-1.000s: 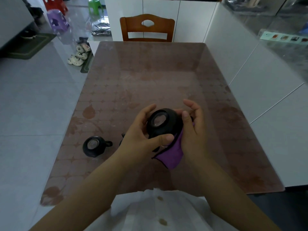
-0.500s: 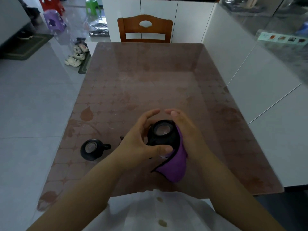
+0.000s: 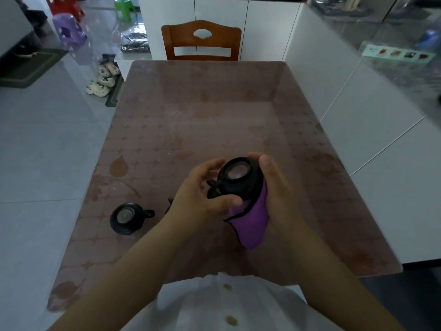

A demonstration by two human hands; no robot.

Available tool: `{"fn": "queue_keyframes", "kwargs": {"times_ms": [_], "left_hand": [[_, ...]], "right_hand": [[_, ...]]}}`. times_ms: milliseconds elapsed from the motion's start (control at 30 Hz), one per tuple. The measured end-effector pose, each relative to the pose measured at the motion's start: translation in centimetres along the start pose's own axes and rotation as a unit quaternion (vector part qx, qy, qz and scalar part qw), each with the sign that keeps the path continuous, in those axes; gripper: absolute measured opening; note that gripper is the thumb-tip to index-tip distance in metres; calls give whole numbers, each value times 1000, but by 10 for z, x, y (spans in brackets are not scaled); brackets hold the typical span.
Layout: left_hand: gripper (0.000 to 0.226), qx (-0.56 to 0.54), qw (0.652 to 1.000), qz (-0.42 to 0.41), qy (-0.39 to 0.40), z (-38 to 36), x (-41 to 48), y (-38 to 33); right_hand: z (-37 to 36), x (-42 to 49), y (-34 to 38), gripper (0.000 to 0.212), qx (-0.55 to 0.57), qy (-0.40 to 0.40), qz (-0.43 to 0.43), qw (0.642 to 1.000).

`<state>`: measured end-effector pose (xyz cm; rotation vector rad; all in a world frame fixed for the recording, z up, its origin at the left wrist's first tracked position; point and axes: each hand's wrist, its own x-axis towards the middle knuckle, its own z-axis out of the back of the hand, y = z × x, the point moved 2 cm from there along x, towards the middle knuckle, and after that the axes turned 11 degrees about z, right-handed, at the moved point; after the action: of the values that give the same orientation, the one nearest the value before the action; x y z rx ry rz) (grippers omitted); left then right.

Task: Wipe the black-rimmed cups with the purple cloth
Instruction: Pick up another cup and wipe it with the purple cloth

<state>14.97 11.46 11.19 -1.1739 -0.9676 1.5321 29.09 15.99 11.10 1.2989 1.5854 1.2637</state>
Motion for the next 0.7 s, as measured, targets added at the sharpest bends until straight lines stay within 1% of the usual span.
{"fn": "queue_keyframes", "kwargs": {"times_ms": [33, 67, 100, 133, 200, 267, 367, 467, 600, 700], "left_hand": [[79, -2, 1000, 14, -11, -1, 0, 0], [75, -10, 1000, 24, -10, -2, -1, -1], [72, -15, 1000, 27, 0, -5, -3, -4], [70, -10, 1000, 27, 9, -7, -5, -6], [77, 12, 999, 27, 15, -11, -7, -8], [86, 23, 999, 30, 4, -10, -6, -8], [90, 20, 999, 28, -7, -9, -5, -8], [81, 24, 1000, 5, -10, -7, -5, -8], [68, 31, 999, -13, -3, 2, -4, -5], [74, 40, 999, -25, 1, 4, -4, 2]], "right_hand": [[-1, 0, -1, 67, 5, -8, 2, 1000], [-2, -1, -2, 65, 5, -17, 6, 1000], [-2, -1, -4, 57, 1, -25, 11, 1000], [-3, -1, -6, 45, -10, -30, 19, 999], [-4, -2, -10, 22, -35, -34, 39, 998], [-6, -4, -11, 12, -46, -29, 61, 997], [-8, -5, -9, 12, -58, -29, 93, 994], [-6, -2, -8, 15, -94, -24, 122, 988], [7, 5, -4, 25, -139, -10, 121, 983], [13, 7, 7, 23, -110, 11, 112, 988]]}}
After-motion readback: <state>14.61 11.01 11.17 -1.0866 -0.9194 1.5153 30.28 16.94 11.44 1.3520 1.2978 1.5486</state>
